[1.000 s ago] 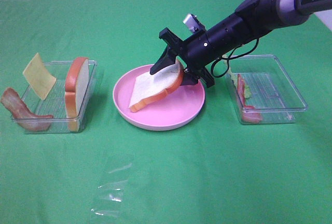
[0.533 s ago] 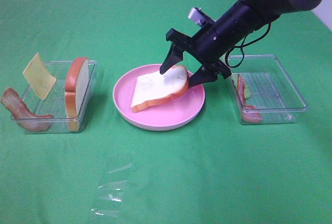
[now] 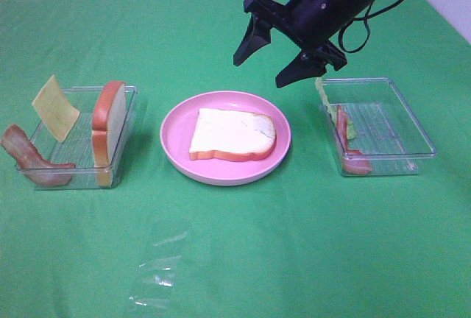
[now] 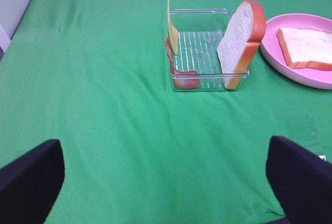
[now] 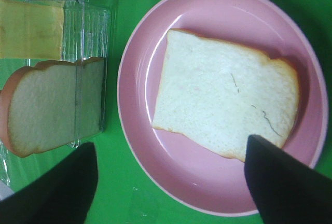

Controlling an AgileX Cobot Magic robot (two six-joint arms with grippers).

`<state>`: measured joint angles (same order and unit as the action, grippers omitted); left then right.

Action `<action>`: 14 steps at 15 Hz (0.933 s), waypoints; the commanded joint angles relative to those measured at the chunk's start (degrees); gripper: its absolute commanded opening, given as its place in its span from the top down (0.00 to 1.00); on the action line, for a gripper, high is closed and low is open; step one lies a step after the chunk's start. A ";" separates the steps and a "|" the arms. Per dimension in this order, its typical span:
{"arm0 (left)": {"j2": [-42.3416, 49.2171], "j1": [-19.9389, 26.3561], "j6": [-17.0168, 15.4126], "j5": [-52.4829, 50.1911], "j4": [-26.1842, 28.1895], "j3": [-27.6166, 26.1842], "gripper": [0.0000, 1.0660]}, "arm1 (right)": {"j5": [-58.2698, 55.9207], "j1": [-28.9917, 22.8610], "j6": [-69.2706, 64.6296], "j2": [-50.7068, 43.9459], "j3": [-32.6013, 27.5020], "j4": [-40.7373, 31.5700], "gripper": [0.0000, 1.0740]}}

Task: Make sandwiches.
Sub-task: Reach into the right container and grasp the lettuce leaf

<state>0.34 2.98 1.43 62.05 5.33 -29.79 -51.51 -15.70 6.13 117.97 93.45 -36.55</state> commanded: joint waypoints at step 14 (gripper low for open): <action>0.92 -0.06 -0.23 -0.29 -0.06 0.17 0.08 | -13.06 0.00 -16.96 6.07 16.04 36.55 0.22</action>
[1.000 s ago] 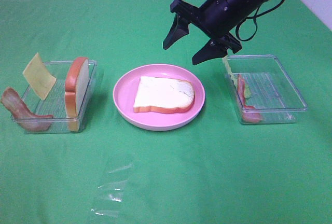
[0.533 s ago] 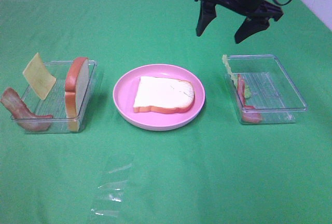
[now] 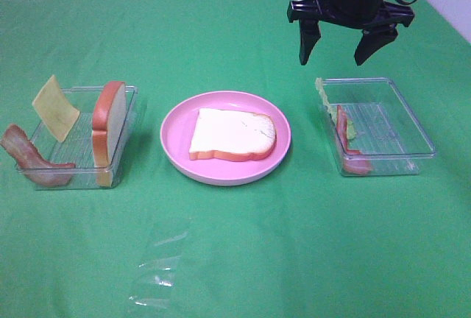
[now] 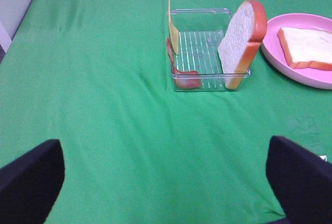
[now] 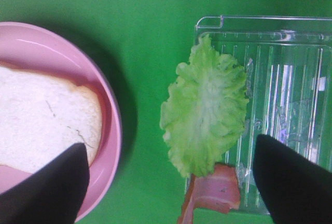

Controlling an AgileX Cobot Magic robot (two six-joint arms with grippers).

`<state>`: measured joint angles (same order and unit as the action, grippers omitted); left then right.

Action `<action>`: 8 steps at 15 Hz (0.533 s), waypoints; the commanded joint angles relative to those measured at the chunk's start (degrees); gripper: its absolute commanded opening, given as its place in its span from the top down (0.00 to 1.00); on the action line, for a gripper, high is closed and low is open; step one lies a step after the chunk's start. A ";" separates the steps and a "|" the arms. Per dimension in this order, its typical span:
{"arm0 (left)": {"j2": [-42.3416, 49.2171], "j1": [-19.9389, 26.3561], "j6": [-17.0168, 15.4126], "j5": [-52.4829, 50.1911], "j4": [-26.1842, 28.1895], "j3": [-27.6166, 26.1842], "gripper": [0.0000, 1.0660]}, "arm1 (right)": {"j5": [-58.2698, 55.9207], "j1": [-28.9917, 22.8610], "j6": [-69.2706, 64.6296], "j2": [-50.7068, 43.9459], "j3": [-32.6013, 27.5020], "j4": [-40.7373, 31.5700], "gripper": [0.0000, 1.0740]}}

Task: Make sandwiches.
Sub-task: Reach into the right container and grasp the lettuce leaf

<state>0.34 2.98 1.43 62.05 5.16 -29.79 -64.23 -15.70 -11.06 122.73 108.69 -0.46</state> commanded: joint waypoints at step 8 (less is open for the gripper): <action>0.92 -0.06 -0.17 -0.29 0.11 0.17 0.08 | 1.09 0.00 0.23 7.62 0.97 0.46 0.22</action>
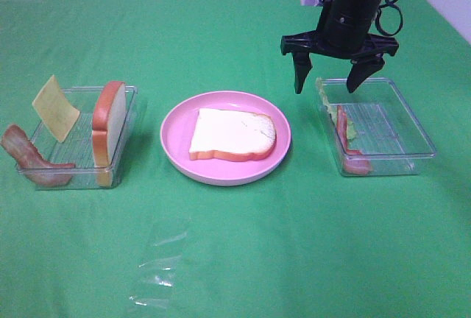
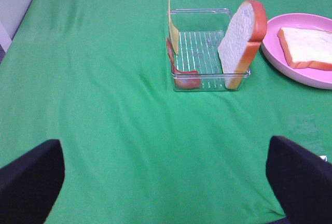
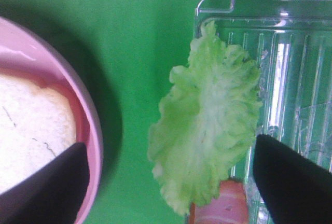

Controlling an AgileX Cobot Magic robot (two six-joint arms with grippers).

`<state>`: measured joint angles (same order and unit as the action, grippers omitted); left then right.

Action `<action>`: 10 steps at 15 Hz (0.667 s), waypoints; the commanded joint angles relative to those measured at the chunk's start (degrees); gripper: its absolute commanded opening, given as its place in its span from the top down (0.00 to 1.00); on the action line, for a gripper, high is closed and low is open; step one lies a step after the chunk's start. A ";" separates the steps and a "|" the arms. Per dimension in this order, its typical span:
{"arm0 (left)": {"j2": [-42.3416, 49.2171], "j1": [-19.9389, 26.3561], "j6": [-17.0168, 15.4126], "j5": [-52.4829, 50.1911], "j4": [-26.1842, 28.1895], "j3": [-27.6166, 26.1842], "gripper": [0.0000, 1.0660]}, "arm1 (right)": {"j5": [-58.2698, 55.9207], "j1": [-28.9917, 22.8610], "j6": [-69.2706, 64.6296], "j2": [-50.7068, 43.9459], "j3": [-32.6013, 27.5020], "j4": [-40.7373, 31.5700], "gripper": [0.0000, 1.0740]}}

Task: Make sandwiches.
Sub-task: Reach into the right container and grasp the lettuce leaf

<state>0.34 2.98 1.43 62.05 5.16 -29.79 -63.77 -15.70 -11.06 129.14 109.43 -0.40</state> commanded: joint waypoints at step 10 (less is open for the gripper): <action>0.92 -0.06 -0.17 -0.29 0.11 0.17 0.08 | 0.57 0.00 0.17 3.15 0.34 2.75 0.57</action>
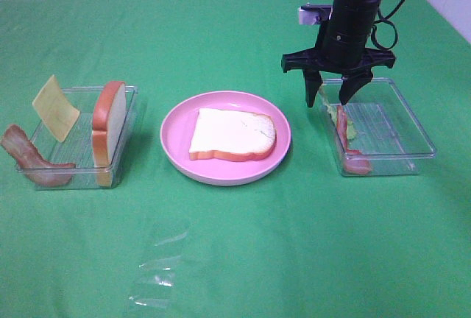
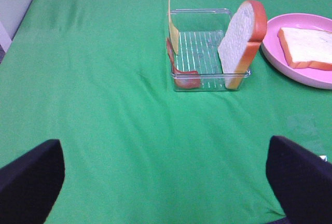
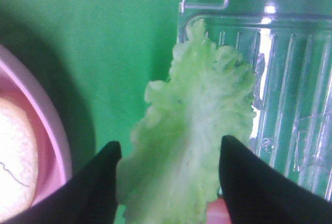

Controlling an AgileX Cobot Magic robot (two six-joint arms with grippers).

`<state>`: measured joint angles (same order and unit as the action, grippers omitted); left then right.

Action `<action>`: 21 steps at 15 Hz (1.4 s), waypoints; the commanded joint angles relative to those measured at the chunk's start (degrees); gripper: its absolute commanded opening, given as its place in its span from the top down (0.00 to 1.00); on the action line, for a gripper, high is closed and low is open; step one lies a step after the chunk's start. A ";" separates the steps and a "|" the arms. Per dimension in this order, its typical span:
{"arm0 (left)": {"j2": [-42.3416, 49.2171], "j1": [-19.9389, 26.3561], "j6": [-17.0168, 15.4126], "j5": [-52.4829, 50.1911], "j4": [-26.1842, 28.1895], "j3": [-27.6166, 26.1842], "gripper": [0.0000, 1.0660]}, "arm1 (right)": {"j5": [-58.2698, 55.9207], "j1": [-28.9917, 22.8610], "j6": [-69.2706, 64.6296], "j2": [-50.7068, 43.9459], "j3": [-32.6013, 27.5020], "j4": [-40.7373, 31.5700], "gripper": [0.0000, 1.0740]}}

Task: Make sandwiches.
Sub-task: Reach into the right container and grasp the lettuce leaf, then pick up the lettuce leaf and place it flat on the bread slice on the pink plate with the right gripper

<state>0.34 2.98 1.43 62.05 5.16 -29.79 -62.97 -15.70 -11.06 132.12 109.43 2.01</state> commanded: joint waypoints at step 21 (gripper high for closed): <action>0.92 -0.06 -0.17 -0.29 0.11 0.17 0.08 | -12.38 0.00 3.27 -5.27 15.36 -13.29 1.00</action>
<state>0.34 2.98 1.43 62.05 5.16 -29.79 -69.50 -15.70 -8.82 127.83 124.45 -10.14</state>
